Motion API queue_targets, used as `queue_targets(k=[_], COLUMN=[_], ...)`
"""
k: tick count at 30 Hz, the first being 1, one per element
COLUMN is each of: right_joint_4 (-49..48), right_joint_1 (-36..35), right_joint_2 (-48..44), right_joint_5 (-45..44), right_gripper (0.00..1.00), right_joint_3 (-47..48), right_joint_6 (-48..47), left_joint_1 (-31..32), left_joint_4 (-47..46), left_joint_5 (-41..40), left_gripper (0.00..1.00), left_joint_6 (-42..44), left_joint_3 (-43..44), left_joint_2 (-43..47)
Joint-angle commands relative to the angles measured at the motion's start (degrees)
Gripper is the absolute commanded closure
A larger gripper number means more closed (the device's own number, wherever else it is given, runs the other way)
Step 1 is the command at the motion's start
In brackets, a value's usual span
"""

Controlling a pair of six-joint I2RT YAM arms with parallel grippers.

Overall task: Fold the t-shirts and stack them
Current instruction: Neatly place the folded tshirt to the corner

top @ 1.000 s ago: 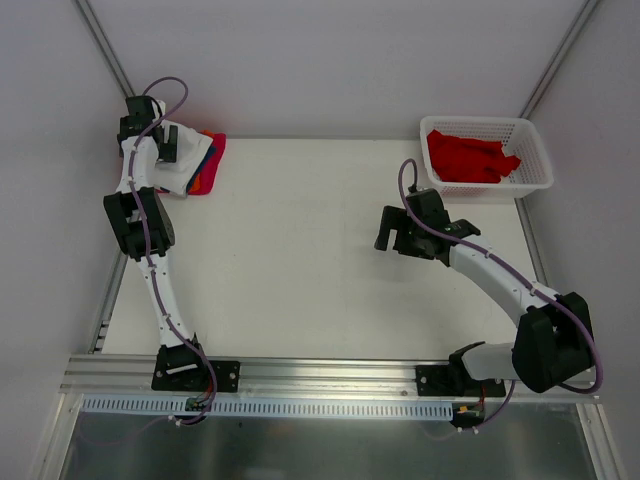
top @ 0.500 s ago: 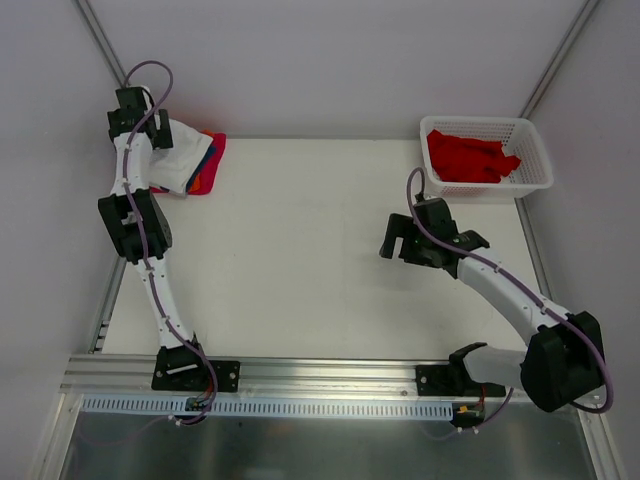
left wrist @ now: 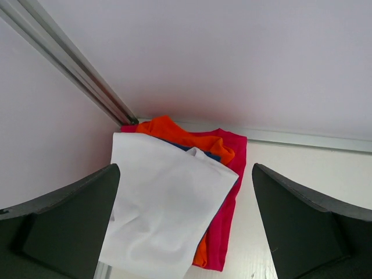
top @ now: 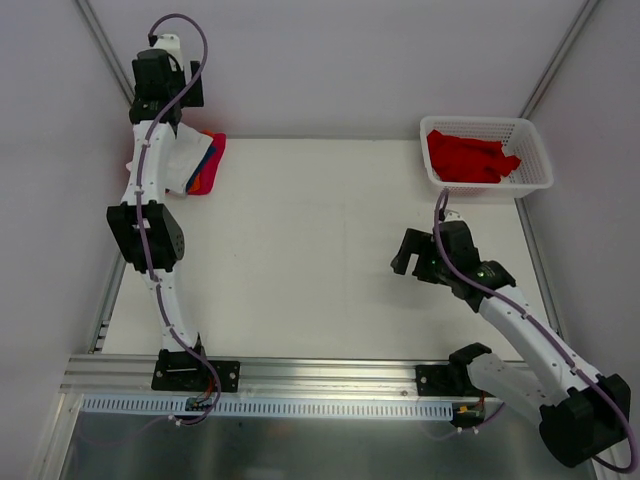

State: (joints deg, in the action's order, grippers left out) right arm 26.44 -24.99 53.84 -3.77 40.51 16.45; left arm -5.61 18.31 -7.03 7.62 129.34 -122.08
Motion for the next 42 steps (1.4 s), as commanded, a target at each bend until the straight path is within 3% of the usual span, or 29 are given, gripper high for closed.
queue_targets(k=[1,20,34,37,38,42], right_joint_4=[1.95,4.59,5.12,5.20,5.12,3.98], right_joint_1=[-0.06,-0.06,0.03,0.03,0.03,0.03], right_joint_2=[-2.95,-11.65,-13.77,-12.63,-12.19,-10.34], right_joint_5=[-1.24,-2.73,-4.58,-4.84,-4.84,-4.58], right_gripper=[0.00,0.01,0.01,0.01,0.00,0.01], right_joint_3=[-0.17,-3.95,-5.80,-5.27,-5.01,-5.35], right_joint_6=[0.87,1.48,1.31,0.96,0.87,0.95], left_joint_1=[-0.46,-2.13,-3.97,-4.33,-4.50,-5.55], left_joint_4=[-1.43,-10.13,-20.50,-21.99,-22.43,-23.22], left_joint_5=[-4.66,-6.68,-10.12,-9.67,-9.67,-8.62], left_gripper=[0.01,0.01,0.01,0.17,0.37,0.70], left_joint_6=[1.35,-0.85,2.94,2.41,2.05,-2.24], left_joint_3=[-2.59,-1.63,1.53,0.65,0.48,0.04], left_joint_2=[-0.08,-12.47,-18.54,-18.98,-19.16,-19.68])
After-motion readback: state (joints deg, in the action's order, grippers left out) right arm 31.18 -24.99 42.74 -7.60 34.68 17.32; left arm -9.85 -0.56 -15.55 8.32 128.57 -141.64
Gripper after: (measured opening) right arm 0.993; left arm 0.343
